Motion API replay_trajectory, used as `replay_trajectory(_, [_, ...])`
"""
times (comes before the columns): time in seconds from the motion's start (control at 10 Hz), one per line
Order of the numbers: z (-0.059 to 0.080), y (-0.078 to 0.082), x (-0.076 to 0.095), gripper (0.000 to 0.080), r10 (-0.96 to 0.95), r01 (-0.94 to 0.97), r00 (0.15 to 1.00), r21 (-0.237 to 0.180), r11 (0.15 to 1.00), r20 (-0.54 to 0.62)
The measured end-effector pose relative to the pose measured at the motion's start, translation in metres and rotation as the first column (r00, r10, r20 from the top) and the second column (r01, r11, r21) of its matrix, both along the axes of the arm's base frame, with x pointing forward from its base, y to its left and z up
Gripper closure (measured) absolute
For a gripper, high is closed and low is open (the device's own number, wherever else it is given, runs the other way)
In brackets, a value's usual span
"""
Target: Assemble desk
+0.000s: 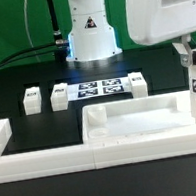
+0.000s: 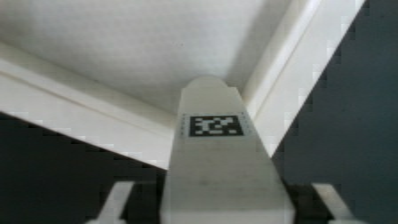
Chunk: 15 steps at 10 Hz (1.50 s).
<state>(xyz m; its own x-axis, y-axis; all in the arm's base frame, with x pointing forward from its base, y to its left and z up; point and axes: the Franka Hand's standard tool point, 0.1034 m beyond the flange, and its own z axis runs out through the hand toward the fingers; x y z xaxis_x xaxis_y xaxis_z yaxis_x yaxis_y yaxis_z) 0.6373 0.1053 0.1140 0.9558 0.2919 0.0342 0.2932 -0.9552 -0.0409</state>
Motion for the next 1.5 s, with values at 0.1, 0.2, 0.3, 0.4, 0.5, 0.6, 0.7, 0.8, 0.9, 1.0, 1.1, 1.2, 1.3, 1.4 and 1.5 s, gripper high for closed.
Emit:
replay_trajectory(0.1, [-0.0001,-0.0001,0.0003,0.0512,-0.143,0.143,0.990,0.012,0.990,-0.005])
replay_trajectory(0.2, [-0.0001,0.0007,0.0004,0.0512,-0.257,0.257,0.966,0.021,0.966,-0.013])
replay_trajectory(0.3, [0.0000,0.0017,0.0007,0.0512,-0.365,0.366,0.931,0.026,0.930,-0.020])
replay_trajectory(0.4, [0.0000,0.0023,0.0009,0.0512,-0.428,0.428,0.904,0.026,0.903,-0.024])
replay_trajectory(0.5, [0.0001,0.0030,0.0014,0.0512,-0.478,0.479,0.878,0.023,0.878,-0.027])
replay_trajectory(0.6, [0.0002,0.0027,0.0015,0.0512,-0.533,0.534,0.846,0.023,0.845,-0.031])
replay_trajectory(0.7, [0.0002,0.0029,0.0015,0.0512,-0.566,0.567,0.824,0.023,0.824,-0.034])
replay_trajectory(0.8, [0.0002,0.0029,0.0016,0.0512,-0.622,0.623,0.782,0.023,0.782,-0.040])
replay_trajectory(0.9, [0.0001,0.0031,0.0017,0.0511,-0.677,0.678,0.735,0.024,0.735,-0.045])
replay_trajectory(1.0, [0.0002,0.0027,0.0015,0.0511,-0.760,0.762,0.648,0.030,0.647,-0.051])
replay_trajectory(1.1, [0.0001,0.0023,0.0011,0.0511,-0.824,0.826,0.564,0.037,0.563,-0.063])
replay_trajectory(1.2, [-0.0001,0.0028,0.0008,0.0511,-0.889,0.893,0.450,0.038,0.449,-0.078])
replay_trajectory(1.3, [-0.0001,0.0032,0.0007,0.0511,-0.925,0.930,0.369,0.036,0.367,-0.087])
replay_trajectory(1.4, [0.0000,0.0039,-0.0005,0.0511,-0.962,0.969,0.247,0.041,0.244,-0.114])
replay_trajectory(1.5, [0.0003,0.0042,-0.0010,0.0511,-0.969,0.977,0.211,0.041,0.207,-0.127])
